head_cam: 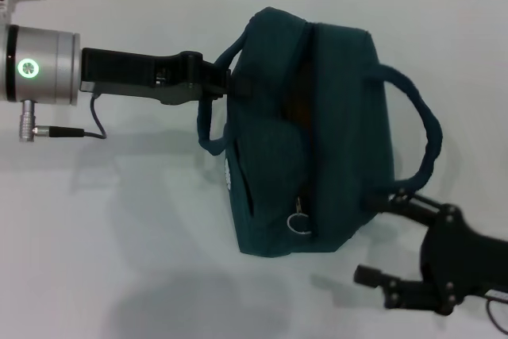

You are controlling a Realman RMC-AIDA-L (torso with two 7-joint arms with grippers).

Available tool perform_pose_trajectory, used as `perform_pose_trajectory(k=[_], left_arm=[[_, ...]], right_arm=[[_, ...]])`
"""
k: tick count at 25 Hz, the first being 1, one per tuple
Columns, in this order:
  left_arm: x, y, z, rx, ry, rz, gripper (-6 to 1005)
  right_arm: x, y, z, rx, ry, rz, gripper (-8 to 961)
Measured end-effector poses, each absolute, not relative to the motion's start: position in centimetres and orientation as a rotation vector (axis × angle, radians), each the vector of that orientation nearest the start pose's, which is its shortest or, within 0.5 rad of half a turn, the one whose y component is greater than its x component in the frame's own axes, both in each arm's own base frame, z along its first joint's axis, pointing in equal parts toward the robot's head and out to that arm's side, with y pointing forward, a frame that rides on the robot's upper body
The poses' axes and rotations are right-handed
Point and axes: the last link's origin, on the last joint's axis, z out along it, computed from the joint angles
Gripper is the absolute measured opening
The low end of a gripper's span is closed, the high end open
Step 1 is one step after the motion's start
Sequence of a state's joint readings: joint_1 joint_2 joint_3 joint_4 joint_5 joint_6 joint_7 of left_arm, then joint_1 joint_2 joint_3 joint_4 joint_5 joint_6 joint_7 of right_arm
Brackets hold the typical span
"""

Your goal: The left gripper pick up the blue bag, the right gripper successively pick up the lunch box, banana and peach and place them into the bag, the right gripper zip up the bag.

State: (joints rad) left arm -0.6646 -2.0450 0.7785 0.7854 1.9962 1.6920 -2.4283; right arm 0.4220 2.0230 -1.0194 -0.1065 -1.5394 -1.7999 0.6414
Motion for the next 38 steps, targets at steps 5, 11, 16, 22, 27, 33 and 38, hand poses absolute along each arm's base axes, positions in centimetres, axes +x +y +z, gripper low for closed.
perform_pose_trajectory(k=[5,11,16,22,27,33,38], left_arm=[[-19.7,35.6,2.1,-2.627,-1.761,-0.722,32],[-20.0,35.5,2.3,-2.623,-1.767,-0.722,32],[-19.7,35.6,2.2,-2.630,-1.769,-0.723,32],[-19.1,35.8,2.1,-2.646,-1.759,-0.728,32],[-19.1,35.7,2.0,-2.650,-1.760,-0.724,32],[-19.0,35.7,1.9,-2.654,-1.760,-0.722,32],[-19.1,35.7,1.9,-2.655,-1.756,-0.722,32]], right_arm=[[27.6,21.4,-2.0,-2.580,0.150,1.324,873],[28.8,18.9,0.5,-2.437,0.090,1.391,873],[29.5,18.1,-0.7,-2.550,0.147,1.312,873],[30.0,18.8,-3.1,-2.695,0.196,1.160,873],[29.7,20.4,-3.5,-2.681,0.177,1.109,873],[28.5,23.1,-3.2,-2.626,0.114,1.111,872],[27.7,24.6,-2.6,-2.557,0.085,1.140,872]])
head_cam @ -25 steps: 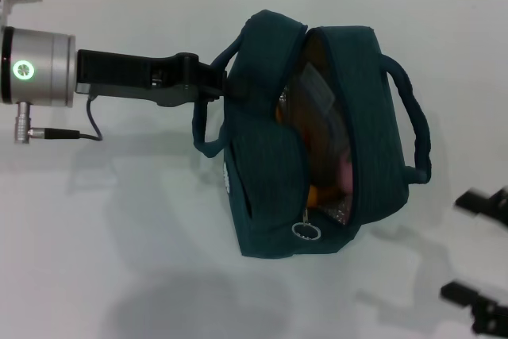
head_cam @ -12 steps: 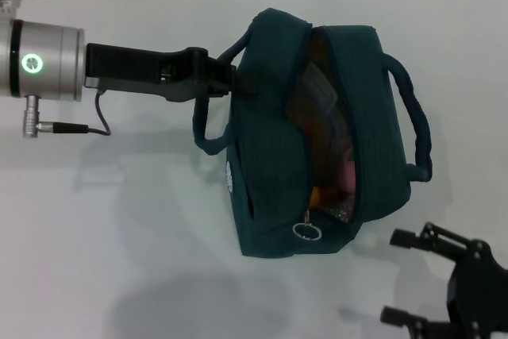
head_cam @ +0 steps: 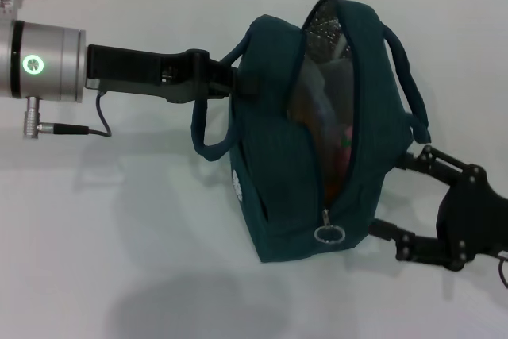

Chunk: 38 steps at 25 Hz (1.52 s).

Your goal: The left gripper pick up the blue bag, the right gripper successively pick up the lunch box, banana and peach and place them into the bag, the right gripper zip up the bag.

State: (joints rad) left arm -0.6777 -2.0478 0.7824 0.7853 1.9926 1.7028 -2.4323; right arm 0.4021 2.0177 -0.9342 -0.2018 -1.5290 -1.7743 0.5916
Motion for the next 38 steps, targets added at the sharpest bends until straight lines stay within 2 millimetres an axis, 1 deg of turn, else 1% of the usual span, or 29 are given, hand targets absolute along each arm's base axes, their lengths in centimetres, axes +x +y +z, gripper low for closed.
perform_pose_trajectory(k=[3,5,14,22,26,35,38], left_arm=[[-19.1,35.7,1.9,-2.656,-1.754,-0.723,32],[-19.1,35.7,2.0,-2.656,-1.753,-0.722,32],[-19.4,35.7,2.2,-2.643,-1.756,-0.723,32],[-19.4,35.7,2.1,-2.646,-1.755,-0.720,33],[-19.1,35.8,2.0,-2.653,-1.750,-0.721,33],[-19.0,35.7,1.9,-2.658,-1.751,-0.725,33],[-19.0,35.7,1.9,-2.657,-1.751,-0.725,33]], right_arm=[[27.6,24.8,-2.6,-2.560,0.076,1.143,872],[27.6,24.5,-2.7,-2.577,0.077,1.148,872],[28.7,21.2,-3.1,-2.650,0.133,1.178,872],[29.6,20.2,-3.5,-2.643,0.231,1.150,871],[29.3,20.7,-4.2,-2.688,0.227,1.125,871],[28.1,22.9,-6.1,-2.755,0.317,1.070,871],[28.0,23.2,-6.4,-2.781,0.355,1.048,871]])
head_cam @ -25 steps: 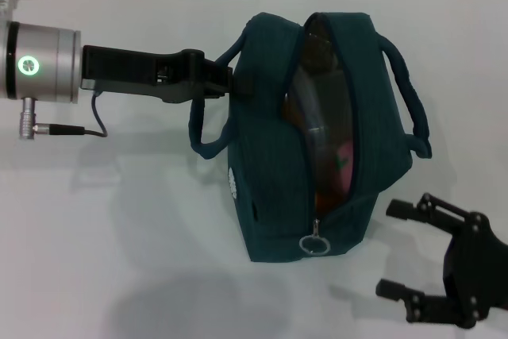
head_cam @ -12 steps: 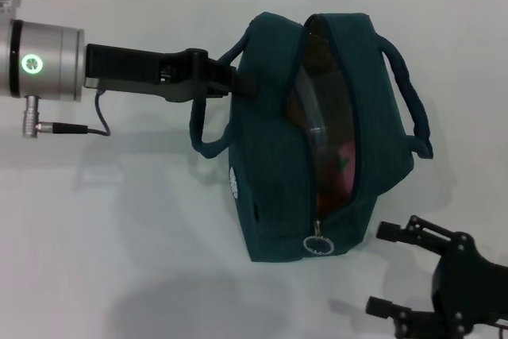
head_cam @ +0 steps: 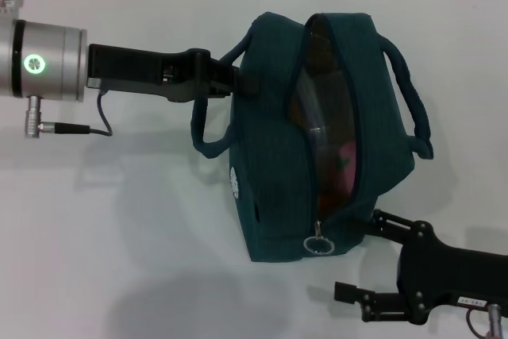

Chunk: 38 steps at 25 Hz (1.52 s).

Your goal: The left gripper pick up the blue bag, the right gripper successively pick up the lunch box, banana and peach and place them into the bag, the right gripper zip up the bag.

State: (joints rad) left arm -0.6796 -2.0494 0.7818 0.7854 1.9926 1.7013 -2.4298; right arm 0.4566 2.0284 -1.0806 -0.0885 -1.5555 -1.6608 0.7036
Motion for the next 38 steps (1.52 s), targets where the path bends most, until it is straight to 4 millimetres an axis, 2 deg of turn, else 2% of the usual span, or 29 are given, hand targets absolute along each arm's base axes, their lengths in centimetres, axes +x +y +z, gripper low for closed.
perform_pose_trajectory(k=[9,24,29,33,38], left_arm=[[-19.0,35.7,1.9,-2.657,-1.751,-0.726,33],[-18.9,35.8,1.9,-2.665,-1.736,-0.735,33],[-18.8,35.8,1.9,-2.667,-1.734,-0.738,33],[-18.9,35.7,1.9,-2.666,-1.736,-0.738,33],[-18.9,35.7,1.9,-2.668,-1.737,-0.737,33]], right_arm=[[27.8,23.0,-6.8,-2.828,0.360,1.045,871],[27.3,24.1,-7.5,-2.856,0.430,1.003,870],[27.1,24.3,-7.5,-2.857,0.422,1.010,767],[27.0,24.5,-7.4,-2.841,0.422,1.024,575],[27.0,24.5,-7.4,-2.840,0.422,1.017,427]])
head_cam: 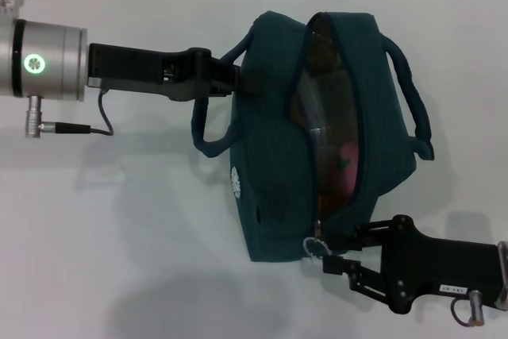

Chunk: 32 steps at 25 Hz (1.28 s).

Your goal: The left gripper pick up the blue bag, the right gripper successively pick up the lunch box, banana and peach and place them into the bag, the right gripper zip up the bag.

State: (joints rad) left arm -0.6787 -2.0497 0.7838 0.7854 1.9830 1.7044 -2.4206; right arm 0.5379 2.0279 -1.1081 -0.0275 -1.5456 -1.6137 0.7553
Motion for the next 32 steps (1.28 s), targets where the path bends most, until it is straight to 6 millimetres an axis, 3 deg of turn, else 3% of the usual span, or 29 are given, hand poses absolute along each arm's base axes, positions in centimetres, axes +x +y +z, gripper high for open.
perform_pose_trajectory(k=[7,31,32], left_arm=[[-18.8,35.7,1.9,-2.672,-1.734,-0.738,33],[-18.2,35.4,1.5,-2.711,-1.714,-0.767,33],[-18.2,35.4,1.5,-2.712,-1.714,-0.766,33]], right_arm=[[27.0,24.8,-7.5,-2.842,0.425,1.002,243],[26.9,25.6,-7.9,-2.877,0.443,0.936,226],[26.9,25.6,-8.0,-2.877,0.443,0.933,195]])
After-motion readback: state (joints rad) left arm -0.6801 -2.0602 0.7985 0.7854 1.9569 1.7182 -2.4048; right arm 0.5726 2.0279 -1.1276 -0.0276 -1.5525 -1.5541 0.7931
